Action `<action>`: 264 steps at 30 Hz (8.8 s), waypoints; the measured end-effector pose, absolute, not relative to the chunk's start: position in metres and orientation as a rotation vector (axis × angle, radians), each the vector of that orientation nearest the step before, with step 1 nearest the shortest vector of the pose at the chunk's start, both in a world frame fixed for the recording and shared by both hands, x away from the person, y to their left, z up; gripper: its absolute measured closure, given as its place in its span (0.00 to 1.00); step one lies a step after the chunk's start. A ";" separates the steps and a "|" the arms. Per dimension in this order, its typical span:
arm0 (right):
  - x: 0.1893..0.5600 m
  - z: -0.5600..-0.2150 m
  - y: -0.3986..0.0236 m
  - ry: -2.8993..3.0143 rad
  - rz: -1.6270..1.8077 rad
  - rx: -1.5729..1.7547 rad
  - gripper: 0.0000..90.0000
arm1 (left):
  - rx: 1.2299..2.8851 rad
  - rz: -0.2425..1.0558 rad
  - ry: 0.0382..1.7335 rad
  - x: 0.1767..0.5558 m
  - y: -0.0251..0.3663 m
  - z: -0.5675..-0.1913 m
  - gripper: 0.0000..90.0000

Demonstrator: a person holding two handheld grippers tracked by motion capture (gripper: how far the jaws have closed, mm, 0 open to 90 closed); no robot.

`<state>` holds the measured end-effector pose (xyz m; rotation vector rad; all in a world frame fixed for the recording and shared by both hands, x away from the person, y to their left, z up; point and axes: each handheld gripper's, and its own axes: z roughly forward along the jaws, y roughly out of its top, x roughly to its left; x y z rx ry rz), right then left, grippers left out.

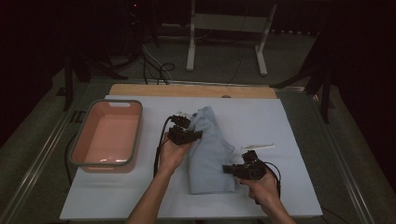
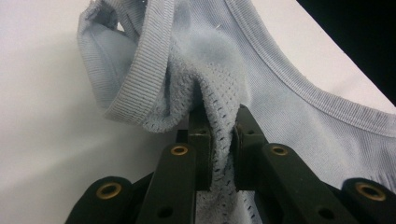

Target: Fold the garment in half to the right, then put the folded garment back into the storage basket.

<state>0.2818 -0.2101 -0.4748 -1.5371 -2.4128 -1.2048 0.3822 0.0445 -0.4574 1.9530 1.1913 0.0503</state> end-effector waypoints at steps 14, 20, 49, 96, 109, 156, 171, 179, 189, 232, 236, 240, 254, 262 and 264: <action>0.291 -0.469 -0.197 -2.413 -1.222 -1.527 0.91 | 1.936 0.059 1.199 0.387 0.058 -0.450 0.91; 0.295 -0.466 -0.187 -2.412 -1.231 -1.521 0.91 | 1.922 0.063 1.210 0.390 0.068 -0.446 0.91; 0.309 -0.452 -0.160 -2.433 -1.263 -1.471 0.91 | 1.904 0.089 1.215 0.398 0.096 -0.428 0.91; 0.322 -0.436 -0.124 -2.446 -1.307 -1.390 0.91 | 1.860 0.123 1.257 0.404 0.130 -0.413 0.91; 0.323 -0.433 -0.120 -2.446 -1.318 -1.382 0.91 | 1.856 0.131 1.257 0.404 0.134 -0.409 0.91; 0.342 -0.415 -0.085 -2.453 -1.346 -1.352 0.91 | 1.835 0.189 1.288 0.416 0.164 -0.390 0.91; 0.351 -0.407 -0.068 -2.459 -1.361 -1.342 0.91 | 1.819 0.216 1.313 0.421 0.180 -0.382 0.91; 0.353 -0.406 -0.057 -2.446 -1.365 -1.343 0.91 | 1.819 0.228 1.327 0.423 0.188 -0.379 0.91; 0.355 -0.405 -0.042 -2.435 -1.374 -1.340 0.91 | 1.808 0.247 1.345 0.423 0.199 -0.374 0.91; 0.352 -0.404 0.021 -2.429 -1.388 -1.277 0.91 | 1.771 0.300 1.392 0.419 0.240 -0.363 0.91; 0.354 -0.404 0.025 -2.433 -1.383 -1.271 0.91 | 1.765 0.303 1.393 0.418 0.243 -0.362 0.91; 0.354 -0.405 0.027 -2.424 -1.379 -1.278 0.91 | 1.759 0.310 1.396 0.417 0.247 -0.361 0.92; 0.355 -0.408 0.042 -2.422 -1.375 -1.269 0.91 | 1.758 0.325 1.411 0.416 0.255 -0.361 0.92; 0.356 -0.411 0.049 -2.419 -1.369 -1.269 0.91 | 1.754 0.335 1.415 0.415 0.259 -0.360 0.92; 0.356 -0.412 0.050 -2.424 -1.366 -1.268 0.91 | 1.754 0.336 1.416 0.416 0.260 -0.360 0.92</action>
